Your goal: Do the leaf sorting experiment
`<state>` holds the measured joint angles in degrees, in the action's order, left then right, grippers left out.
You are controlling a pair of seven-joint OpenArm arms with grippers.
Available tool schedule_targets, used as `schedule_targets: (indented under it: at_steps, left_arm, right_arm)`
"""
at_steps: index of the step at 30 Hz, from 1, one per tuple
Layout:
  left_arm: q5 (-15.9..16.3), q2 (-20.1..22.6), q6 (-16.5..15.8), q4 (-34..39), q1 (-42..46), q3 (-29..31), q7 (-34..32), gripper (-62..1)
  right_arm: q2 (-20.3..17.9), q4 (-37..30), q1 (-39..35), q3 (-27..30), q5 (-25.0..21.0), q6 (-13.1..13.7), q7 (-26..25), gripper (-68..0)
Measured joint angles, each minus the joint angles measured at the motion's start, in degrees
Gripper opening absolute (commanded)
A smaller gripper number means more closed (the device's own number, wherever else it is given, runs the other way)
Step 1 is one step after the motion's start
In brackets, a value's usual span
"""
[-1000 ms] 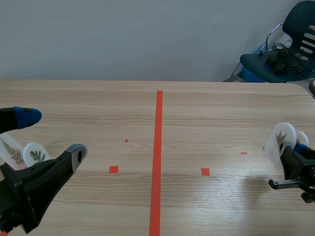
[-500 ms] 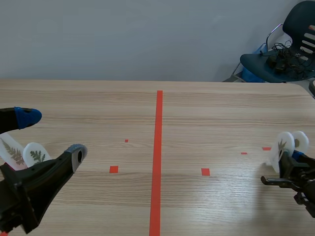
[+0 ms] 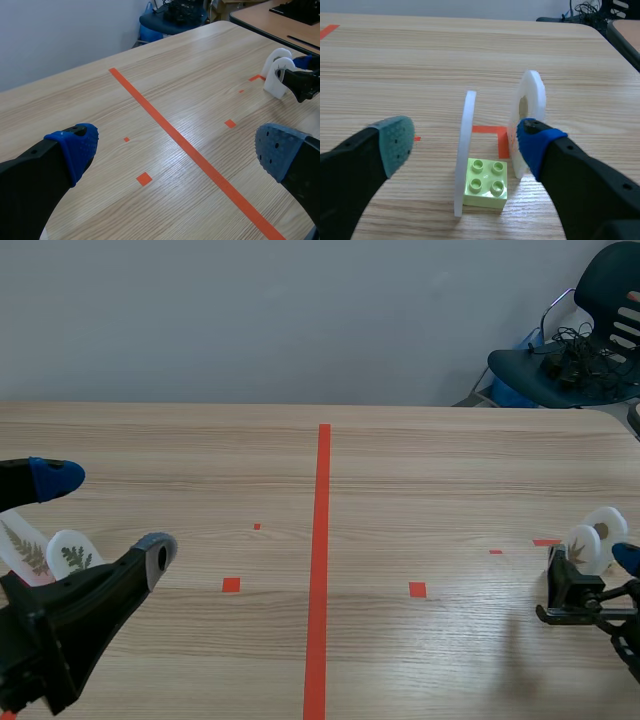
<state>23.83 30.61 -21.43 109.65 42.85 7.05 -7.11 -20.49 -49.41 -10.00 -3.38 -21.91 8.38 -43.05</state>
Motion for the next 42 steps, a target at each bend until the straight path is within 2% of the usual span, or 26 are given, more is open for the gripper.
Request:
schedule_targets:
  at_steps: [3,9,11,13,16,18,21,25,29,34,36,39,42]
  left_arm:
    - [0.0,0.0,0.0,0.0,0.0,0.0,0.0,1.4]
    - [0.0,0.0,0.0,0.0,0.0,0.0,0.0,1.4]
    - [0.0,0.0,0.0,0.0,0.0,0.0,0.0,1.4]
    - [0.0,0.0,0.0,0.0,0.0,0.0,0.0,1.4]
    - [0.0,0.0,0.0,0.0,0.0,0.0,0.0,1.4]
    - [0.0,0.0,0.0,0.0,0.0,0.0,0.0,1.4]
    - [0.0,0.0,0.0,0.0,0.0,0.0,0.0,1.4]
    - [0.0,0.0,0.0,0.0,0.0,0.0,0.0,1.4]
    - [0.0,0.0,0.0,0.0,0.0,0.0,0.0,1.4]
    - [0.0,0.0,-0.3,0.0,0.0,0.0,0.1,1.4]
    - [0.0,0.0,-1.3,0.0,0.0,0.0,0.2,1.4]
    - [-0.2,0.0,-1.1,0.0,0.0,-0.9,0.7,1.4]
    - [-5.5,0.0,-1.3,-1.2,-2.0,-4.3,2.7,1.4]
  right_arm:
    - [-1.7,-5.4,-2.3,1.3,0.0,0.0,0.1,-15.1]
    - [-6.9,-24.1,-8.6,4.1,-0.4,0.7,4.6,-14.5]
    - [-8.3,-30.6,-10.0,4.1,-0.4,3.0,7.2,-13.2]
    - [-9.4,-36.0,-11.1,4.0,-0.4,6.9,9.4,-8.0]
    - [-10.8,-42.1,-12.3,4.0,-0.3,13.1,16.4,-2.8]
    - [-11.9,-45.1,-13.6,4.0,-0.2,15.2,18.8,-1.8]
    - [-13.0,-49.7,-16.0,4.0,-0.2,15.3,21.6,-0.6]
    - [-13.3,-55.6,-19.3,4.0,-0.2,17.1,27.6,0.4]
    - [-13.3,-61.0,-22.7,4.0,-0.2,17.4,29.8,0.4]
    - [-13.2,-61.6,-23.2,4.0,-0.2,16.8,32.0,0.4]
    - [-13.2,-61.3,-23.2,4.0,-0.2,16.8,32.0,0.4]
    - [-13.2,-61.1,-23.2,4.0,-0.2,16.8,31.6,0.4]
    - [-13.2,-61.0,-23.2,4.0,-0.2,16.9,31.7,0.4]
